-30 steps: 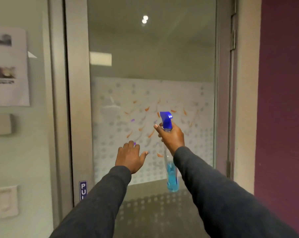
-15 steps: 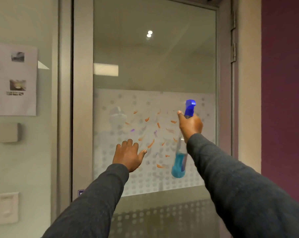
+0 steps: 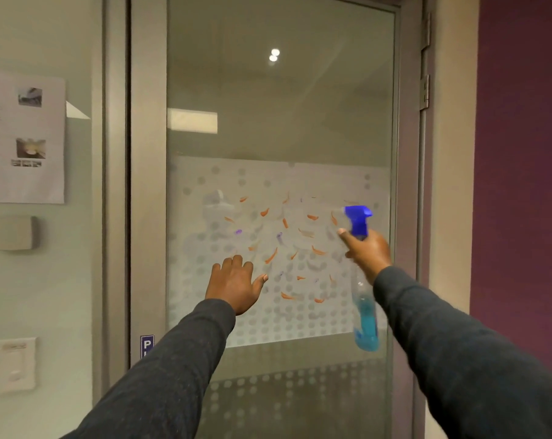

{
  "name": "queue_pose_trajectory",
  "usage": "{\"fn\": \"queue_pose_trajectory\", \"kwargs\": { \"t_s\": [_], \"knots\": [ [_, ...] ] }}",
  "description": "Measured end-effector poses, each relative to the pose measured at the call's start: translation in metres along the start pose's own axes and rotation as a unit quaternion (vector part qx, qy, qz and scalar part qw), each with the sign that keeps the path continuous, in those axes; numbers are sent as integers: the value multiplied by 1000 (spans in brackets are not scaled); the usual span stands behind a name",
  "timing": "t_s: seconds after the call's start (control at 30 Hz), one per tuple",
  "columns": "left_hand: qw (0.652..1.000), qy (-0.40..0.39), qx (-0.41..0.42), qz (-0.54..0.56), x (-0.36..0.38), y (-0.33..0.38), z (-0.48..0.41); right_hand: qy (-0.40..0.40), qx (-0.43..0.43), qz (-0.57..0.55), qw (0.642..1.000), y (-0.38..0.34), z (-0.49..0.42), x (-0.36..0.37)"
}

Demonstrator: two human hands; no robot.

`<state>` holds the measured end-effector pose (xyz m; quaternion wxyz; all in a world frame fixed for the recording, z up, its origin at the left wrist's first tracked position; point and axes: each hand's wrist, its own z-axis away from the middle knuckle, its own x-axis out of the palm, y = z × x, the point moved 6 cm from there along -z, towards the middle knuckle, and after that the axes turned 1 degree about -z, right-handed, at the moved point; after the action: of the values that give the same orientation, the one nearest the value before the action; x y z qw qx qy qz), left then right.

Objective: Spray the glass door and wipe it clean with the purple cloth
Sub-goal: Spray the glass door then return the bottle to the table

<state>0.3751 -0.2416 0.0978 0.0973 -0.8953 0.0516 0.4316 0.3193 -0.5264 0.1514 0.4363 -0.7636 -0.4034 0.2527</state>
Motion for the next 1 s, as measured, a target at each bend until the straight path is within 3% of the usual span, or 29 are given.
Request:
{"fn": "queue_pose_trajectory", "kwargs": {
  "t_s": [0.1,0.3,0.7,0.8,1.0],
  "knots": [
    [1000,-2,4,0,-3,10,7,-81,-22,1,996,-3,24,42],
    [1000,-8,6,0,-6,23,25,-145,-6,18,989,12,55,89],
    [999,-42,13,3,1,44,64,105,122,25,987,84,64,-46],
    [998,-52,16,6,3,56,75,71,116,-1,991,91,76,-57],
    [998,-60,24,15,5,75,96,-84,75,23,993,89,115,-25]
  ]
}}
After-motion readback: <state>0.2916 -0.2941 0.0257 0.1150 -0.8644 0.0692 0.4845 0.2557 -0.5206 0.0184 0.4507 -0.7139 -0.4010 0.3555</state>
